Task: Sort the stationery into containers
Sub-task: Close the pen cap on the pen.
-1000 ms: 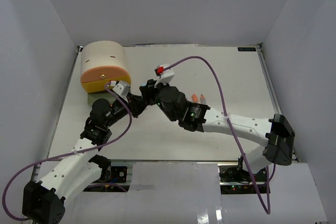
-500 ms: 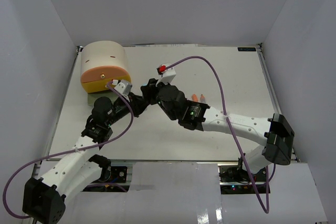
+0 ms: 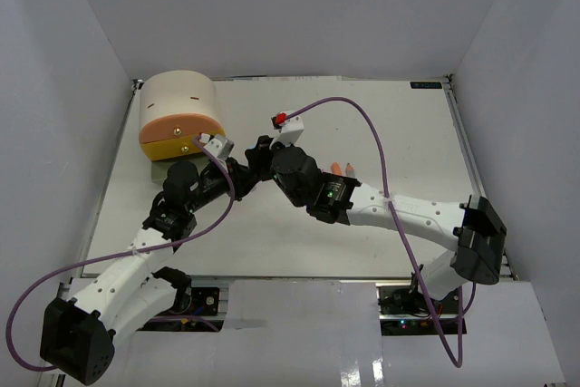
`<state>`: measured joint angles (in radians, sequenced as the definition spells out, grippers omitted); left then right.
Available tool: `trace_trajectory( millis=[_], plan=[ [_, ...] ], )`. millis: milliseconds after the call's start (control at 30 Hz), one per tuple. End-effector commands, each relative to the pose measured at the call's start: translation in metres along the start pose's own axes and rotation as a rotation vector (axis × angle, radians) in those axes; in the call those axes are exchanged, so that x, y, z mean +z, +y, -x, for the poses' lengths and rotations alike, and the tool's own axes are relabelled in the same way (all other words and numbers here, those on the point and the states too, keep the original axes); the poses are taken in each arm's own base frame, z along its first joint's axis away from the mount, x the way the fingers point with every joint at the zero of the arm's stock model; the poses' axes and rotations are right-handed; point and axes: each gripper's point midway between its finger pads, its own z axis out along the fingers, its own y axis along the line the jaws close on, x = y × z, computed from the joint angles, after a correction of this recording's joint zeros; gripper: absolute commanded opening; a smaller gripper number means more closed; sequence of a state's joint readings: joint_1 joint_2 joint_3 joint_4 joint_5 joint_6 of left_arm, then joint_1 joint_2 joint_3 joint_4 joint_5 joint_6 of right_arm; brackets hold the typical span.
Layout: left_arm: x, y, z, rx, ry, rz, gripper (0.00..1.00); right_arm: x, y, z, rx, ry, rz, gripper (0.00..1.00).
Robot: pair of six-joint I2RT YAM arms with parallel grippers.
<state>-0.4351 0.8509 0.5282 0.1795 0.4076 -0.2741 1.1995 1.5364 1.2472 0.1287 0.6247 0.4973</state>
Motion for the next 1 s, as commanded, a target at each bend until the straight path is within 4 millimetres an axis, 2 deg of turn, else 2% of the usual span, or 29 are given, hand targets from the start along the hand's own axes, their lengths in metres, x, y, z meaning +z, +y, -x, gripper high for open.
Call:
trace_trajectory(
  millis=[0, 67, 200, 333, 367, 433, 467, 533, 567, 667, 867, 967],
  plan=[
    [-0.025, -0.029, 0.178, 0.213, -0.548, 0.009, 0.04, -0.058, -0.012, -0.170, -0.195, 0.577, 0.069, 0.08],
    [-0.025, -0.029, 0.179, 0.214, -0.547, 0.006, 0.04, -0.060, -0.013, -0.173, -0.196, 0.585, 0.070, 0.08],
    [-0.021, -0.032, 0.164, 0.197, -0.497, -0.026, 0.05, -0.059, -0.012, -0.164, -0.185, 0.554, 0.068, 0.08],
    [-0.022, -0.033, 0.135, 0.174, -0.426, -0.055, 0.07, -0.055, -0.009, -0.149, -0.170, 0.493, 0.074, 0.08],
    [-0.021, -0.030, 0.119, 0.159, -0.386, -0.055, 0.08, -0.056, -0.007, -0.146, -0.169, 0.483, 0.079, 0.08],
    [-0.025, -0.034, 0.107, 0.149, -0.359, -0.078, 0.09, -0.053, -0.005, -0.139, -0.160, 0.454, 0.084, 0.08],
    [-0.025, -0.032, 0.093, 0.136, -0.324, -0.080, 0.09, -0.054, -0.003, -0.135, -0.155, 0.440, 0.091, 0.08],
    [-0.029, -0.035, 0.085, 0.127, -0.312, -0.092, 0.10, -0.053, -0.002, -0.131, -0.152, 0.419, 0.095, 0.08],
    [-0.029, -0.033, 0.074, 0.115, -0.287, -0.088, 0.10, -0.053, -0.001, -0.126, -0.148, 0.407, 0.099, 0.08],
    [-0.031, -0.030, 0.063, 0.108, -0.267, -0.082, 0.10, -0.052, 0.001, -0.117, -0.138, 0.377, 0.102, 0.09],
    [-0.027, -0.026, 0.056, 0.106, -0.232, -0.075, 0.13, -0.051, 0.004, -0.101, -0.125, 0.328, 0.099, 0.12],
    [-0.026, -0.025, 0.055, 0.101, -0.230, -0.069, 0.13, -0.051, 0.006, -0.093, -0.123, 0.307, 0.096, 0.16]
  ],
)
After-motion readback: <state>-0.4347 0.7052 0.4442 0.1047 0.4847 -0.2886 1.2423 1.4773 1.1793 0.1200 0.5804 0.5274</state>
